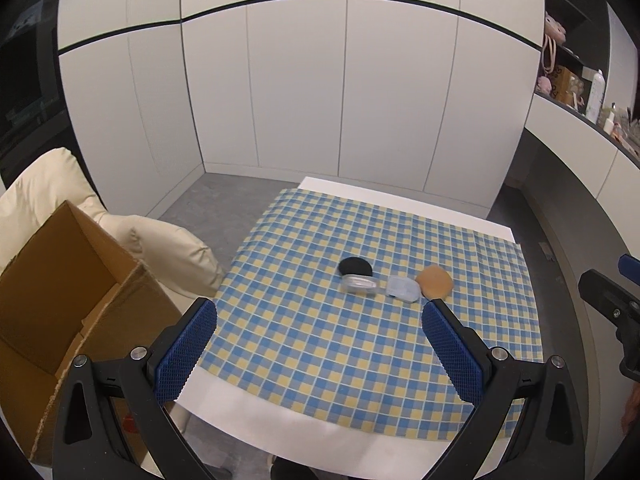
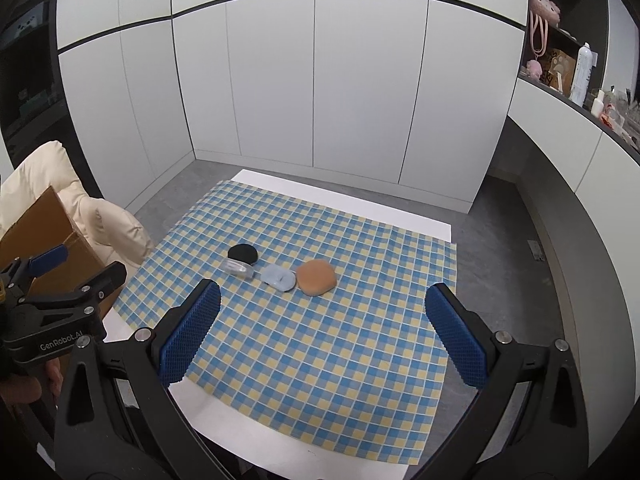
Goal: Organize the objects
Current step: 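Withdraw both tools from the box back toward the checked cloth, then grasp the clear plastic case with left tool while right tool grasps the orange sponge puff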
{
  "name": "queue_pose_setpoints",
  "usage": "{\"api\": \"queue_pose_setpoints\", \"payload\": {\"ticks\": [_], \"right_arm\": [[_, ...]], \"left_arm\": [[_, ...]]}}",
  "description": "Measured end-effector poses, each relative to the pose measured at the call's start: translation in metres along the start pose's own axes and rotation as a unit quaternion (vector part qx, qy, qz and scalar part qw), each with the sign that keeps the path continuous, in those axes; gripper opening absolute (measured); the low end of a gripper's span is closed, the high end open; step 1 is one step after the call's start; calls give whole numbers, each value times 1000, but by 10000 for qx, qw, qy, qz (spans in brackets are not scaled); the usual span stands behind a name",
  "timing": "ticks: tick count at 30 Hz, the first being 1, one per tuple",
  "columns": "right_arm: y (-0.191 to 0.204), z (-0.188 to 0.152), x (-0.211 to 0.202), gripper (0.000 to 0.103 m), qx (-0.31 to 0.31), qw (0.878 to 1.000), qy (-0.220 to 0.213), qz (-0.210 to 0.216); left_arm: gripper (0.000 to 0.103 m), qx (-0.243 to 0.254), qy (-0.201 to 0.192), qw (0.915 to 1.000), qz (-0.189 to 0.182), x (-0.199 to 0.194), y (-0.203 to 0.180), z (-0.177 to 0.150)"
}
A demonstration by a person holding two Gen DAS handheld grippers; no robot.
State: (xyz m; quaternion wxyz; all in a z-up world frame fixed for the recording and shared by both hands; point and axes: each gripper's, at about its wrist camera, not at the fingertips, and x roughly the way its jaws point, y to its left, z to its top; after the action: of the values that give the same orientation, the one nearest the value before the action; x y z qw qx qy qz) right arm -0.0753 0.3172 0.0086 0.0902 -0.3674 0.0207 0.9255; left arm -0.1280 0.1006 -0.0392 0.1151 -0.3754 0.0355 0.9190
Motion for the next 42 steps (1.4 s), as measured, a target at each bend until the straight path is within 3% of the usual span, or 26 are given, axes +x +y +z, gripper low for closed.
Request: {"api": "queue_pose_setpoints", "payload": {"ticks": [8,15,26,35,42], "right_arm": [[-15,-6,-5,103,40,9999,59,83],[-11,-15,-2,103,-311,9993,208,19],[-17,-19,8,103,-234,9989,390,107],[-19,-16,73,103,-315,9971,692,90],[-22,-26,137,102,-323,9942,1020,92]], "left_arm": [[102,56,171,9998,-116,6,-14,0],[102,149,296,9992,-211,12,-26,-3],[102,118,526,9985,-108,26,-28,-12],[102,293,420,9986,122,53,-31,-19],[102,591,813,9946,246,116,-42,-36]]}}
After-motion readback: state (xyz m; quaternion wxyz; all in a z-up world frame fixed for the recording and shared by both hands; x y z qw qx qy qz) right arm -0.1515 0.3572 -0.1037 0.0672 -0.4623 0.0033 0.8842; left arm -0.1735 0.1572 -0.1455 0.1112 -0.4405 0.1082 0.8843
